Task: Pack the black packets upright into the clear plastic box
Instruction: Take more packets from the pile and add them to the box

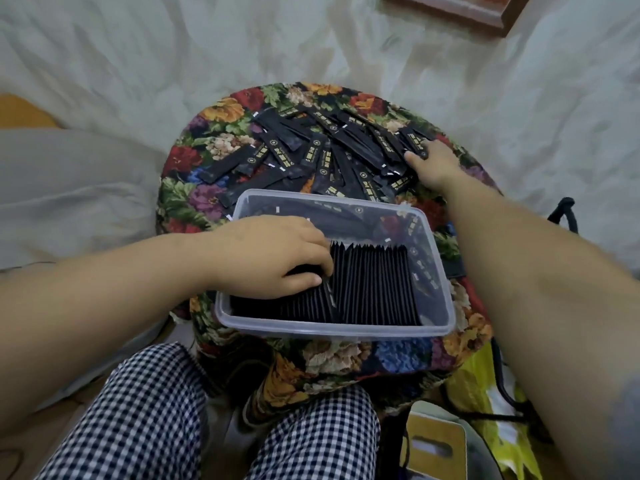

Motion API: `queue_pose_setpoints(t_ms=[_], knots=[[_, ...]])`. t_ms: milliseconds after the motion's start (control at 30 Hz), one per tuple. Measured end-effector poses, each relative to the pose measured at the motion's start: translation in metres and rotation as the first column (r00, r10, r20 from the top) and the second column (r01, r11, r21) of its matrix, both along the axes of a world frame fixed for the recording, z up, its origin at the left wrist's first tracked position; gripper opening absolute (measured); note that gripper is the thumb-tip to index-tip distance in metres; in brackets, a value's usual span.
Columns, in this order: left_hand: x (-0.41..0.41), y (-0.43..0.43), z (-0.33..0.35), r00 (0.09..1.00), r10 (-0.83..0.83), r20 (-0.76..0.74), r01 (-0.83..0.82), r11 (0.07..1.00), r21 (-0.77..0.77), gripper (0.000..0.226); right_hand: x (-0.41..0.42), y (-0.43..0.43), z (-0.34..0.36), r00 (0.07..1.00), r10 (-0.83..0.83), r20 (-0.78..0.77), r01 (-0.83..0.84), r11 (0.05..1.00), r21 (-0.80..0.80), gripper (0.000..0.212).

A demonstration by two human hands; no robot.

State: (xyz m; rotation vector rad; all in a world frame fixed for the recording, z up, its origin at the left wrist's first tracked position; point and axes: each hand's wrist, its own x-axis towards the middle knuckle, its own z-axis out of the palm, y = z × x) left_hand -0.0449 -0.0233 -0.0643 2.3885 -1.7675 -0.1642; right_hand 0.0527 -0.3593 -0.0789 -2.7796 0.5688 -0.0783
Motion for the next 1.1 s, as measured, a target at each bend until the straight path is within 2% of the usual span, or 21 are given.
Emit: queue_pose_setpoints(t_ms=[133,467,600,667,767,900,967,1033,1100], knots=[[-0.002,0.001,-0.005,1.0,-0.011,0.013,0.012,0.995,-0.095,0.048,0.02,-0.008,-0.015,0.995,0.034,-0.089,-0.037,0.999,-0.038,0.068],[-0.005,0.002,-0.003,1.0,0.018,-0.007,-0.018,0.999,-0.039,0.052,-0.043,0.003,-0.025,0.98,0.198,-0.033,-0.199,0.98,-0.012,0.057],[-0.006,0.002,-0.001,0.999,0.027,-0.021,-0.027,1.0,-0.001,0.059,-0.074,0.0,-0.026,0.975,0.221,-0.037,-0.218,0.973,0.079,0.056],[-0.006,0.001,0.0,1.0,0.022,-0.019,-0.022,1.0,-0.005,0.057,-0.079,0.002,-0.02,0.984,0.179,0.021,-0.18,0.975,0.134,0.06],[-0.005,0.0,0.0,0.999,0.032,-0.016,-0.031,0.999,0.034,0.038,-0.071,0.01,-0.01,0.992,0.105,0.075,-0.116,0.982,0.15,0.08],[-0.007,0.0,0.004,0.998,0.049,-0.026,-0.048,0.998,0.036,0.035,-0.045,0.027,-0.003,0.991,0.112,-0.077,-0.093,0.971,0.219,0.104],[-0.007,0.001,0.004,0.998,0.053,-0.018,-0.052,0.997,0.06,0.031,-0.036,0.033,-0.006,0.978,0.147,-0.147,-0.128,0.983,0.132,0.113],[-0.007,0.0,0.004,0.998,0.057,-0.006,-0.056,0.995,0.085,0.031,-0.029,0.032,-0.009,0.986,0.121,-0.112,-0.115,0.992,0.06,0.109],[-0.007,0.0,0.003,0.999,0.054,-0.004,-0.053,0.995,0.087,0.032,-0.026,0.026,-0.011,0.997,0.073,-0.04,-0.07,0.994,0.079,0.095]])
